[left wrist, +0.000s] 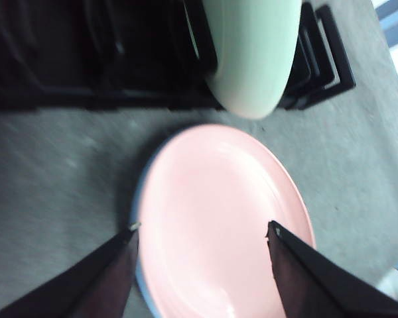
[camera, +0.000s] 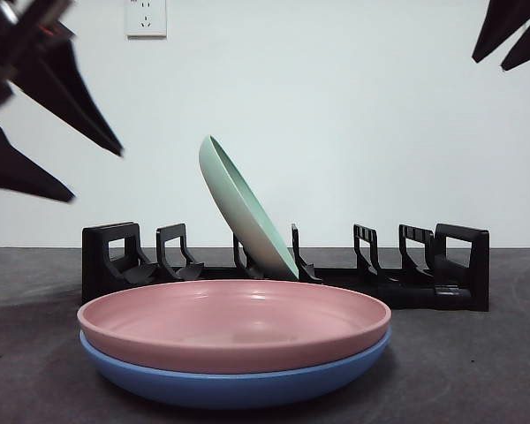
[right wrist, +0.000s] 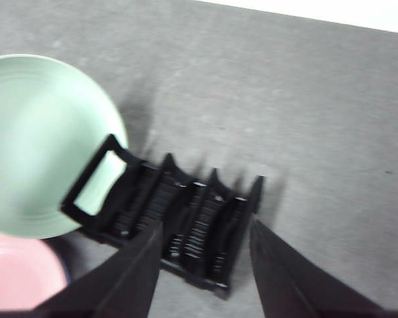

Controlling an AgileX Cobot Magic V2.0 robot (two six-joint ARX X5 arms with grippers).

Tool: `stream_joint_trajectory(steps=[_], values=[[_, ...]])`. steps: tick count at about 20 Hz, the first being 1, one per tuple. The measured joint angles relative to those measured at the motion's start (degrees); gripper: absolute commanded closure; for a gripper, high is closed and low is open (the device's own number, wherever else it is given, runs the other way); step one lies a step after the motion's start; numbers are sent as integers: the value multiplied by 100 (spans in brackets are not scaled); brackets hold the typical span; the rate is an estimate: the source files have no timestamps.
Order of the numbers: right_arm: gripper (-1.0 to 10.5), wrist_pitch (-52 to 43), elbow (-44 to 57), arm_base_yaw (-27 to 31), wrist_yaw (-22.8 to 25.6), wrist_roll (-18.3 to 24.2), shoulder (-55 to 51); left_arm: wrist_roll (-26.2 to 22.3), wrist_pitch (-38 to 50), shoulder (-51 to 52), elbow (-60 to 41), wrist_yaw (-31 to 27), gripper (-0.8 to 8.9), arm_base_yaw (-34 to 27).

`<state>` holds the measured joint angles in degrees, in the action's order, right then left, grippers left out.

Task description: Place the plate

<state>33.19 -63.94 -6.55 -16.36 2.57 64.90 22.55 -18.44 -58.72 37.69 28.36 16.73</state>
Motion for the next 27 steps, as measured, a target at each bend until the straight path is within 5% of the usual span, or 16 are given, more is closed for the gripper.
stream_joint_trajectory(steps=[9, 14, 17, 27], values=[[745, -177, 0, -1014, -7, -374, 234, -1268, -116, 1014, 286, -896, 504, -1375], [744, -417, -142, -1676, -214, -1147, 933, -1484, -225, 1458, 319, -1062, 504, -1539], [744, -103, -955, -2065, -498, -1550, 1722, -1510, -496, 1486, 319, -1067, 504, -1539], [744, 645, -3659, -2841, -479, -1943, 3856, -1510, -688, 1486, 319, -1067, 504, -1539]])
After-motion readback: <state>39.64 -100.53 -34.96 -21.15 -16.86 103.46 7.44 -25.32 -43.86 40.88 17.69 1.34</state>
